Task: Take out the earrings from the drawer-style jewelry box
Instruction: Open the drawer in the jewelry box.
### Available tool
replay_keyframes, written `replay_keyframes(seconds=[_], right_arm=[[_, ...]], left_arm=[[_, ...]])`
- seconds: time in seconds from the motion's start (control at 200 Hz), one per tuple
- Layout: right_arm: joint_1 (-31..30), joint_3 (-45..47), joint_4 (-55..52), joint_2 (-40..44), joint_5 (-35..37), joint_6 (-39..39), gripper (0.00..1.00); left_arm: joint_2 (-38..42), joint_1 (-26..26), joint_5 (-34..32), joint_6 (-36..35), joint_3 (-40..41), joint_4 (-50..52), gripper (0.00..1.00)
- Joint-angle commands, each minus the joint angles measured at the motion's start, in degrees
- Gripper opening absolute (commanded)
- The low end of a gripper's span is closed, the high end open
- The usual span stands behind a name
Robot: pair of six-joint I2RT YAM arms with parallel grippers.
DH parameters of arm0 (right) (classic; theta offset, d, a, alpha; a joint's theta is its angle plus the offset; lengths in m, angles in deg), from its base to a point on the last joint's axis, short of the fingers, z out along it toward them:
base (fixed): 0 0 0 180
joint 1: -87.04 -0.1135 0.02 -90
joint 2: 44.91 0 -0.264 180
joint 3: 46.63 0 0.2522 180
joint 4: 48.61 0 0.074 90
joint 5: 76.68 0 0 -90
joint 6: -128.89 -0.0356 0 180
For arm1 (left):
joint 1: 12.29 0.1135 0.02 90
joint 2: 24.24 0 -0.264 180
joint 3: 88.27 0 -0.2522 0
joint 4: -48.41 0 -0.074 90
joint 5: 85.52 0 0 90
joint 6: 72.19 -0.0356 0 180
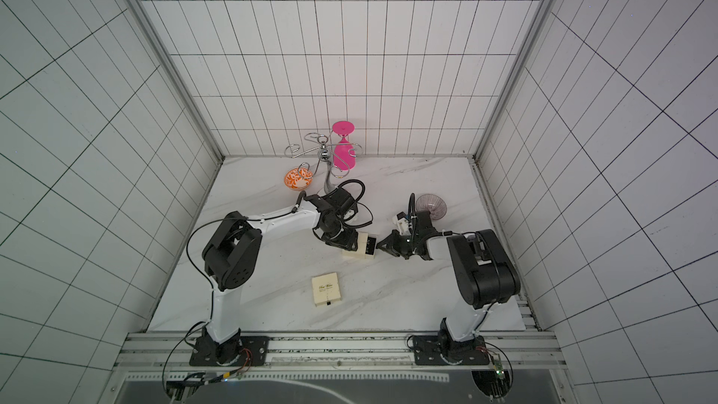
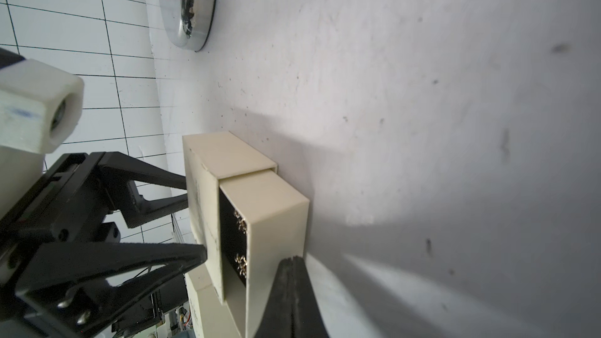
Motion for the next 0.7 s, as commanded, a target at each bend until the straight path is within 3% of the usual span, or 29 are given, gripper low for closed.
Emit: replay_keyframes(seconds=[0.0,0.695], right_arm=[[1.07,2.57,-2.72,1.05,3.32,1.45,0.00],[1.82,3.16,-7.13,3.96,7.39,3.91,0.00]], left_arm=[[-4.77,-0.08,-7.59,-0.47,3.04,1.39,0.57],[-5.41,-0.43,-7.86,-0.85,2.50,1.80,0.57]])
